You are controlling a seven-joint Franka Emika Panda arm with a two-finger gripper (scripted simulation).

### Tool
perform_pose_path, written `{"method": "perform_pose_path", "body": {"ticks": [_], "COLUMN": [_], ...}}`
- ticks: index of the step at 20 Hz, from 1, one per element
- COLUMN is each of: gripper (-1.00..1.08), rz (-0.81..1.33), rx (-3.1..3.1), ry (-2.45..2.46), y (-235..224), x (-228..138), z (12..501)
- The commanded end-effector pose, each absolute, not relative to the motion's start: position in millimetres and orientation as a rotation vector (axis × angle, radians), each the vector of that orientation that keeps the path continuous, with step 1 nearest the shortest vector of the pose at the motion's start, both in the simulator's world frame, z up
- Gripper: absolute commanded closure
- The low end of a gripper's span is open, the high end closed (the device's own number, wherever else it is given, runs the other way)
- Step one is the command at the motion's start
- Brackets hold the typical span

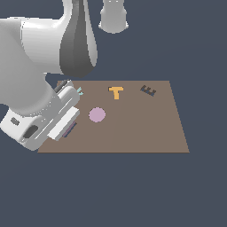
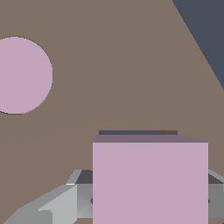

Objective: Insert a designated object into the corresponding slot on a board.

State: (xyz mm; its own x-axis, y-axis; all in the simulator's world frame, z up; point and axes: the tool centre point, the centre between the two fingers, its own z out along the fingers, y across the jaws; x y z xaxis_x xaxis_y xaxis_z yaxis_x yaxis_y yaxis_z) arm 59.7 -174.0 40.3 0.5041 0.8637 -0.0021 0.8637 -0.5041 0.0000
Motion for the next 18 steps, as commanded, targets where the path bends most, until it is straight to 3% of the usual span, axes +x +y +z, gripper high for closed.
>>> {"method": "perform_pose_path", "body": {"ticks": [1,9,10,18], "gripper": [1.08,1.08,-0.92,-0.92], "rz": [-0.002,-0.001,-0.001,-0.001], "rx": [2.724,2.724,2.724,2.724], "ry": [1.562,1.563,1.563,1.563], "y": [-173.5,-173.7,-173.7,-173.7], "x": [60.0,60.4,60.4,60.4], "z": [40.7,30.6,30.6,30.6]}}
